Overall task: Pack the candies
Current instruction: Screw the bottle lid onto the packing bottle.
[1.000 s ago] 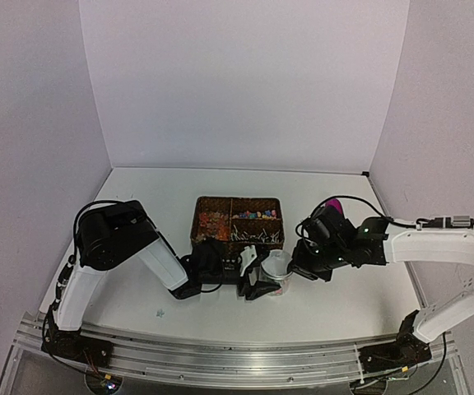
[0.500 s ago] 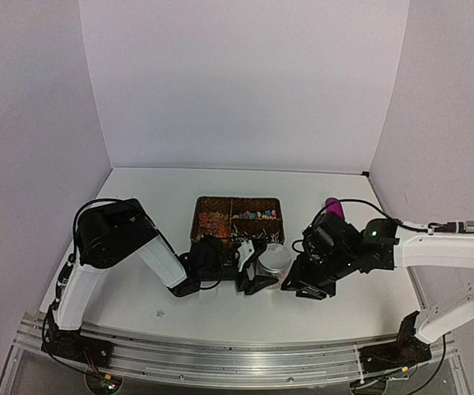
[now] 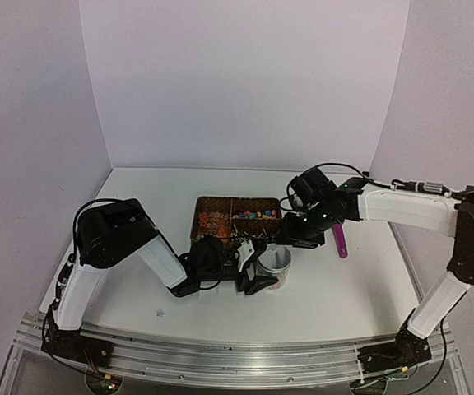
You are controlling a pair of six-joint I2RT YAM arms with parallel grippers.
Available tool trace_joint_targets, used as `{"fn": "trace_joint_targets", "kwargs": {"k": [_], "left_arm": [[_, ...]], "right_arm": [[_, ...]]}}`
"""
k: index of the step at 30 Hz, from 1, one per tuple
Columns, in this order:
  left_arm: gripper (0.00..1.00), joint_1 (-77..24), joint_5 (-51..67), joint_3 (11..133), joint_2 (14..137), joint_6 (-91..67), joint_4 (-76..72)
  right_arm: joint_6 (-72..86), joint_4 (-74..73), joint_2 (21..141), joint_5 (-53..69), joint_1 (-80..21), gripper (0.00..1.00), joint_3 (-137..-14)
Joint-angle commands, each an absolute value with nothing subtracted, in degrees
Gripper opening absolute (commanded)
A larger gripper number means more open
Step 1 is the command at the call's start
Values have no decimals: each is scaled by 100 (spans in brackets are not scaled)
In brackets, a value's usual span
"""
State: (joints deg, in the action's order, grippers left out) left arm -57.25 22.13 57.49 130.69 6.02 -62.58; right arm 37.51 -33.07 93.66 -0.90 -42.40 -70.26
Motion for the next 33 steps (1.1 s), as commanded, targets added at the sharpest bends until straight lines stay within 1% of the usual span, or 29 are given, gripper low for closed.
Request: {"fn": "trace_joint_targets", "kwargs": {"k": [1,3,9,12,16,25,30,33], "left_arm": [[48,-5707,2173,5641,12964,690,-6054],[48,-5704,2166,5643,12955,690,-6042],[48,-5704,1987,5660,12964,626,-6032],[47,-5704,1866,5703,12991,572,-6004],[47,-5705,1717,5756,13017,497,-5976],[46,-5689,1610,5765,13034,451,-5921],[45,-5660,1620,5786,13051,441,-5939],[46,-5639,1700,5762,13047,456,-5977]], "right_arm": [[3004,-3101,9699,-93,-4184,42,-7397],[3005,-3028,9766,-52,-4184,38,-7383],[3482,-2896,9388,147,-4200,18,-6608],[3942,-2750,9055,183,-4346,14,-6101],[4599,-2738,8826,70,-4822,12,-5765],[6192,-2853,8605,-143,-5794,12,-5456],[6962,-2927,8622,-117,-6274,18,-5389],[7219,-2935,8608,-71,-6450,25,-5404]]}}
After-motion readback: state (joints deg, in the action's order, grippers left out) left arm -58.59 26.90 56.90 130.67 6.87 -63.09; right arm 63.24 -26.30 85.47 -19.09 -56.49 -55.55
